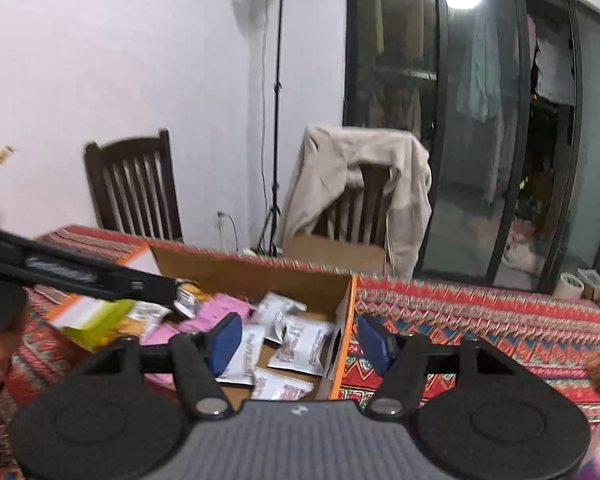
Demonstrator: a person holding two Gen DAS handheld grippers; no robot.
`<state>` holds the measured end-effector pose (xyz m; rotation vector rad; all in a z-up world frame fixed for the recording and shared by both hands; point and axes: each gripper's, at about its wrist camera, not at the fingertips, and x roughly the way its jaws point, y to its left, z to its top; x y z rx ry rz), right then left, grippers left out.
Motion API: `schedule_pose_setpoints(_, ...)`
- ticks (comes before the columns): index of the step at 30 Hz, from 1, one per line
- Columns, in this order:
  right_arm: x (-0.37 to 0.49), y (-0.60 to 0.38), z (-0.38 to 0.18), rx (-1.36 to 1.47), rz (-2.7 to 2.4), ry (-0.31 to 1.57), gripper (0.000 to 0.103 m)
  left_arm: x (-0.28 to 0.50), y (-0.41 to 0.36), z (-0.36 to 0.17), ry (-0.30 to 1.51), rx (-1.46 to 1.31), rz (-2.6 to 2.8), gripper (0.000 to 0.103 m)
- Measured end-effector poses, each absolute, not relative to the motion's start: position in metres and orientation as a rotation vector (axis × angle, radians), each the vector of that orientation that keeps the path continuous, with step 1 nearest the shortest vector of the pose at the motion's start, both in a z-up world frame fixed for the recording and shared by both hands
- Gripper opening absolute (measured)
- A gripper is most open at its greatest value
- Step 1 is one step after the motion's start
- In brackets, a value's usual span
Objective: Organize snacks
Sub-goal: 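Withdraw both grippers from the box and move back to the snack pile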
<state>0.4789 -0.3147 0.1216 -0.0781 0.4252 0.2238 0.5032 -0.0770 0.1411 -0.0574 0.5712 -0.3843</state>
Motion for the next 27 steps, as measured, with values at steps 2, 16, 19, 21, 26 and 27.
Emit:
schedule_pose_setpoints(2, 0.455, -0.316, 0.132, -0.094, 0.235, 0.398, 0.07, 0.466, -0.072, 0.148, 0.529, -0.018, -0.381, 0.082)
schedule_pose_setpoints(16, 0.261, -0.325, 0.114, -0.149, 0.287, 0.382, 0.083, 0.244, -0.034, 0.11, 0.463, -0.062, -0.258, 0.097)
schedule_pose_setpoints(19, 0.225, -0.323, 0.093, -0.13, 0.288, 0.41, 0.085, 0.22, -0.033, 0.09, 0.519, -0.112, -0.261, 0.097)
schedule_pose_setpoints(21, 0.206, -0.322, 0.078, -0.108, 0.282, 0.432, 0.086, 0.205, -0.035, 0.078, 0.544, -0.092, -0.247, 0.097)
schedule_pose_setpoints(26, 0.176, -0.318, 0.037, -0.048, 0.263, 0.517, 0.086, 0.192, -0.036, 0.055, 0.608, -0.082, -0.236, 0.097)
schedule_pose_setpoints(27, 0.172, -0.317, 0.029, -0.039, 0.258, 0.538, 0.086, 0.19, -0.035, 0.052, 0.615, -0.087, -0.237, 0.097)
